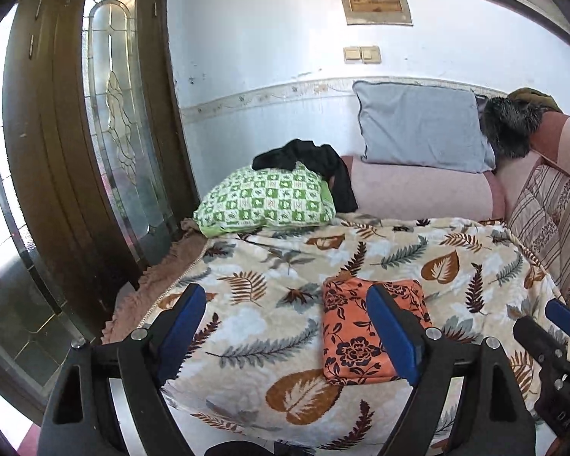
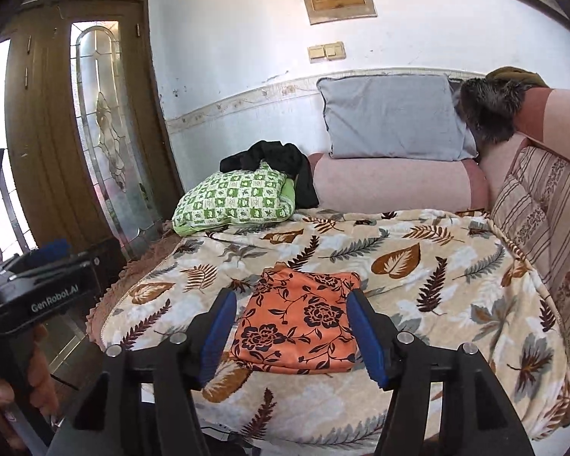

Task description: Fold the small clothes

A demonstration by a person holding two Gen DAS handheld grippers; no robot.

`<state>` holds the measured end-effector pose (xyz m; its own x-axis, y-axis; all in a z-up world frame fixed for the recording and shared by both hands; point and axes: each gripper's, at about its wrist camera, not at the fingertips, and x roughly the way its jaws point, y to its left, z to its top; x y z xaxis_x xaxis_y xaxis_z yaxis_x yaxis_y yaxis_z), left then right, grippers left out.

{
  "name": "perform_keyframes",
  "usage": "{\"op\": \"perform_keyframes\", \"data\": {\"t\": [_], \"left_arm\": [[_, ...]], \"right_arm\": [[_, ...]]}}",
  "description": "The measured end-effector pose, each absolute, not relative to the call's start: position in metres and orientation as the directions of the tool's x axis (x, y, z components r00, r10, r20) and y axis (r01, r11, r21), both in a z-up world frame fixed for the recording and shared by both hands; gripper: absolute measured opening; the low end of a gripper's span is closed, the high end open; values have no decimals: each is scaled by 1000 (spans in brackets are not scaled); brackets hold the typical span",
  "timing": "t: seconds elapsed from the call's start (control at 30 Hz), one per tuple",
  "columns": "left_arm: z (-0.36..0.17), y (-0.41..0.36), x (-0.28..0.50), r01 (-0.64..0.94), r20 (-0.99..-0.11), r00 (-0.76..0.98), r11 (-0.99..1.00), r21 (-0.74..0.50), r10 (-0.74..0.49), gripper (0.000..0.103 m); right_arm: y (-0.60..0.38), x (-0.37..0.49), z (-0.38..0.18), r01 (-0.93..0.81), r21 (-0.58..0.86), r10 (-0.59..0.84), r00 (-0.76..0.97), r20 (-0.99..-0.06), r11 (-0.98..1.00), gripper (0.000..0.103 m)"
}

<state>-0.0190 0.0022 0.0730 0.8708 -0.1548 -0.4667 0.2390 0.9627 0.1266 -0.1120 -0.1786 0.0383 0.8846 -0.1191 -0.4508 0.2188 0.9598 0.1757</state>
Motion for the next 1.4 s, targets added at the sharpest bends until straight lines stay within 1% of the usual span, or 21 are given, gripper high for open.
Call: {"op": "perform_keyframes", "data": {"t": [0.23, 0.27, 0.3, 0.33, 0.4, 0.47, 0.67, 0.8, 0.97, 1.2, 1.4], "left_arm": [[97, 8, -36, 168, -415, 905, 975, 146, -94, 87], [100, 8, -40, 158, -399, 913, 976, 153, -85, 89], [103, 9, -45, 149, -384, 920, 976, 158, -79, 98], [106, 9, -49, 144, -363, 929, 977, 160, -78, 103], [114, 11, -62, 150, -309, 946, 976, 155, -96, 103], [122, 13, -71, 174, -292, 948, 975, 140, -127, 103], [135, 11, -79, 214, -279, 945, 968, 130, -172, 103], [139, 9, -80, 247, -296, 933, 962, 118, -203, 103], [141, 9, -77, 254, -305, 929, 960, 120, -208, 103], [143, 14, -72, 276, -318, 918, 957, 84, -237, 103], [142, 13, -74, 291, -316, 916, 951, 102, -246, 103]], "right_arm": [[-173, -127, 56, 211, 177, -123, 904, -410, 961, 64], [-173, -130, 59, 212, 177, -127, 907, -401, 961, 64], [-173, -132, 61, 213, 176, -130, 910, -393, 961, 64], [-173, -136, 65, 214, 175, -133, 913, -385, 961, 64], [-174, -139, 69, 212, 178, -132, 917, -376, 961, 64], [-173, -144, 74, 213, 180, -136, 921, -364, 960, 65], [-170, -150, 81, 221, 163, -153, 923, -352, 961, 65], [-170, -151, 82, 235, 163, -165, 920, -355, 958, 65], [-171, -148, 84, 239, 161, -169, 917, -360, 958, 65], [-164, -141, 84, 223, 146, -157, 918, -365, 964, 65], [-163, -138, 83, 216, 152, -149, 920, -363, 964, 65]]}}
